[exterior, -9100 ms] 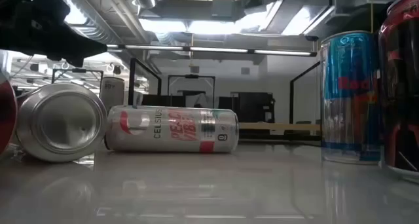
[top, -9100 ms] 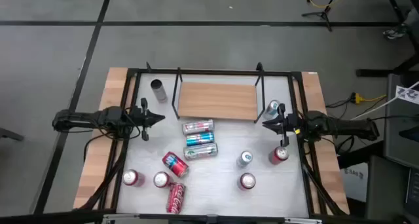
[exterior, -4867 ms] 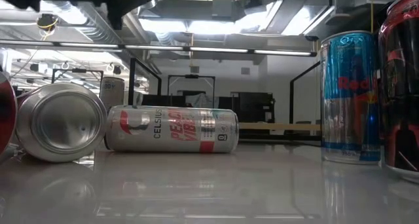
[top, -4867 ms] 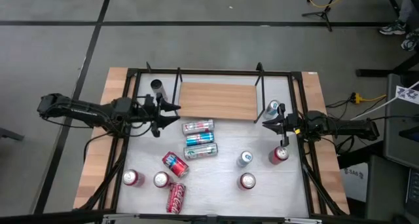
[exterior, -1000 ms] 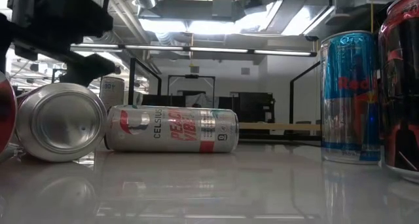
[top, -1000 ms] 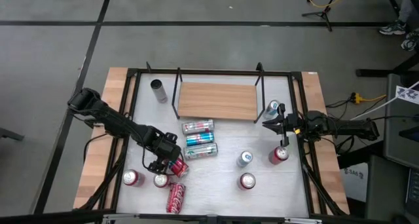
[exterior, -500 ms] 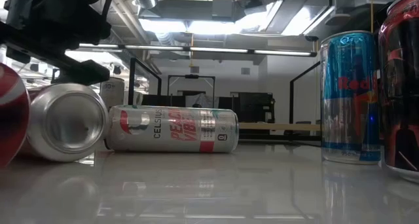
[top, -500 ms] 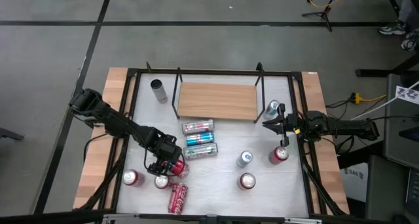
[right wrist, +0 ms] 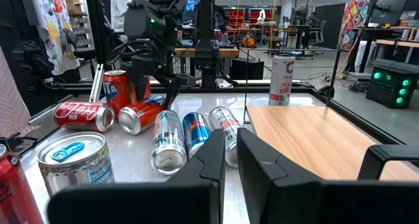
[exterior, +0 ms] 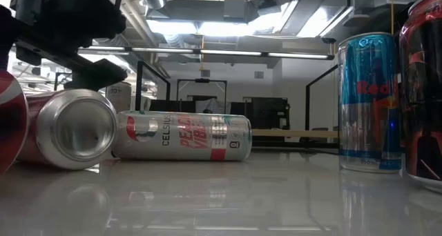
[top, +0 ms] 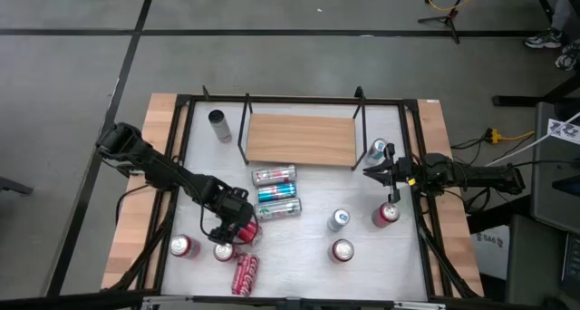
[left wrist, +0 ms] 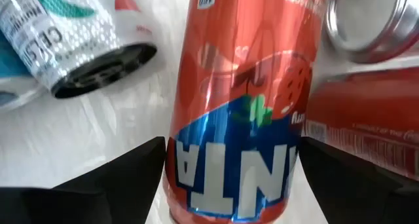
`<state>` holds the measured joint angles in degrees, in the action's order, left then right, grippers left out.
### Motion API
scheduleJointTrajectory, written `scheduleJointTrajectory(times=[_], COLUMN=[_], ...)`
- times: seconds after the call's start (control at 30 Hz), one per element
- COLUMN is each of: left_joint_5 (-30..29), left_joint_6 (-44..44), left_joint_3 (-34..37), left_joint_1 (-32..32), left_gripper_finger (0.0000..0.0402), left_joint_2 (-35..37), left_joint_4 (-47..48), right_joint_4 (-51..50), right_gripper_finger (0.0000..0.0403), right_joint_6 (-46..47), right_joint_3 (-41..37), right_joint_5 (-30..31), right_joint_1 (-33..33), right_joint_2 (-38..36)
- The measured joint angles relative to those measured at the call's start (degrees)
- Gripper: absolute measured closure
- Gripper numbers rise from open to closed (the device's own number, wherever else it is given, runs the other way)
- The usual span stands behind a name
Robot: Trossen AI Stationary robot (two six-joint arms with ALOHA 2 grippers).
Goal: Place canned beverage on shelf
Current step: Put the top red soda can on the shelf
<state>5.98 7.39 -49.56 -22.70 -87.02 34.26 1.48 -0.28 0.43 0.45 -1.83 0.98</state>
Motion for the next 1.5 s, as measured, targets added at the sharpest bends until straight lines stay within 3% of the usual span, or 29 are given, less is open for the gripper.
scheduleJointTrajectory(times=[0.57, 1.5], left_joint_5=[-5.59, -5.30], left_joint_6=[1.08, -3.16], left_joint_3=[0.00, 1.31], left_joint_1=[0.00, 0.07], left_gripper_finger=[0.0058, 0.0058], left_joint_2=[0.02, 0.02], left_joint_4=[0.00, 0.90], right_joint_4=[0.00, 0.00], right_gripper_finger=[0.0370, 0.0370], right_joint_6=[-0.01, -0.02], right_joint_3=[0.00, 0.00], right_joint_5=[0.01, 0.00], right_joint_1=[-0.01, 0.00], right_joint_2=[0.02, 0.02])
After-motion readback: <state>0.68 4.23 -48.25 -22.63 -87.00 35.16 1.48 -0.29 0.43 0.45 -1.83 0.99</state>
